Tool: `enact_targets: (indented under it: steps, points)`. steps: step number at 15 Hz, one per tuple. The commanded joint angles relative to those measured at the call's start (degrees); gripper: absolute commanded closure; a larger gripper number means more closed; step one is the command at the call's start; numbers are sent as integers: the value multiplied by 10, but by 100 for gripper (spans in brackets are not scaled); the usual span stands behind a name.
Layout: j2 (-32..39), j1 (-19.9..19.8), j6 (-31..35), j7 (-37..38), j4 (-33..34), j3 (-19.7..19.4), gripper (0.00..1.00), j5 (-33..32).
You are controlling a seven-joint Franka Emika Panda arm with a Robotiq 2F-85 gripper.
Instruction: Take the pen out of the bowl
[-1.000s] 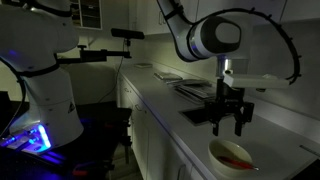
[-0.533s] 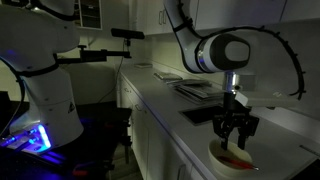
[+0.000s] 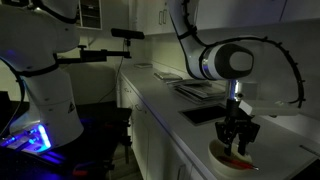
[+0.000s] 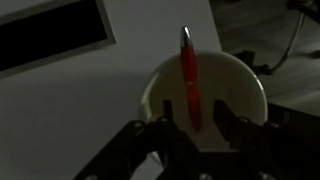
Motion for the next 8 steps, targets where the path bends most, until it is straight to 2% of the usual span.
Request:
enact_targets:
  steps: [1,2,5,7,8]
  points:
    - [16,-5,-14,-9,21,7,54,-15]
    - [20,-4,-15,-8,25,6,57,-17]
    - [32,-3,-21,-7,35,5,52,-23]
    - [38,-2,-24,-4,40,4,54,-26]
    - [40,-3,-25,-5,42,5,58,-26]
